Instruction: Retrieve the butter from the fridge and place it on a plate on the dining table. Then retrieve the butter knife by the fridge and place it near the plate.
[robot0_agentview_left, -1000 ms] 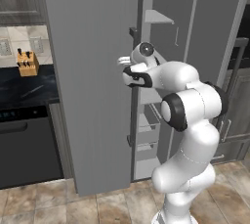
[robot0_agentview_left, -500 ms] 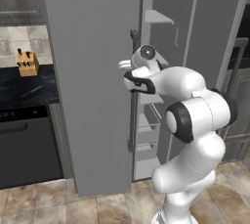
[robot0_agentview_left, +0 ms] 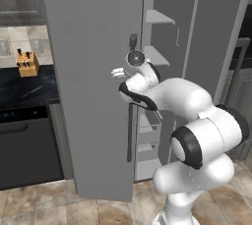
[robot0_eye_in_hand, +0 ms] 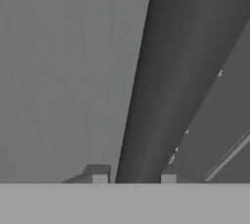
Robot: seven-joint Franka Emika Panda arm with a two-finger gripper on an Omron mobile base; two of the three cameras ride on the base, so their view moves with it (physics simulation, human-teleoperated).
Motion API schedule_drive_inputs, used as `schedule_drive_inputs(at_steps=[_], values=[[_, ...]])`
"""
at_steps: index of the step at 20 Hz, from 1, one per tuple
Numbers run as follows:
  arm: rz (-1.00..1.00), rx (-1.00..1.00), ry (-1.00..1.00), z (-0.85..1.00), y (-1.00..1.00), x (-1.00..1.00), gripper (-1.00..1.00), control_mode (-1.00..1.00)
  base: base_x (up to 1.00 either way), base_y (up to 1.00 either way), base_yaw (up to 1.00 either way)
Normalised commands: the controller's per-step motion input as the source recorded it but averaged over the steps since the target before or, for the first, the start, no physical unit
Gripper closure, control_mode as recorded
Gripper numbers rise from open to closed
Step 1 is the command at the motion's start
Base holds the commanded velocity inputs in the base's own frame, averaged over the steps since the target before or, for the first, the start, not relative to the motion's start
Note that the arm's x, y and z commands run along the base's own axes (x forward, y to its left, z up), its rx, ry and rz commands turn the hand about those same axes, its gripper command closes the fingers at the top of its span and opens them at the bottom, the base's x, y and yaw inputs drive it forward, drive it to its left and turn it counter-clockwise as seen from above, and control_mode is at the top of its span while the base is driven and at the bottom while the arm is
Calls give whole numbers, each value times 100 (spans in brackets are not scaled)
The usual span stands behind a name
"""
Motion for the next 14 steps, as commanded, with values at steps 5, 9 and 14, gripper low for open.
schedule_drive_inputs(at_steps=[5,9,14], values=[[-16,-7,0,0,63,-87,100,-100,0,0,0],[-20,-4,0,0,69,-87,100,-100,0,0,0],[-25,-2,1,3,74,-54,100,-100,0,0,0]])
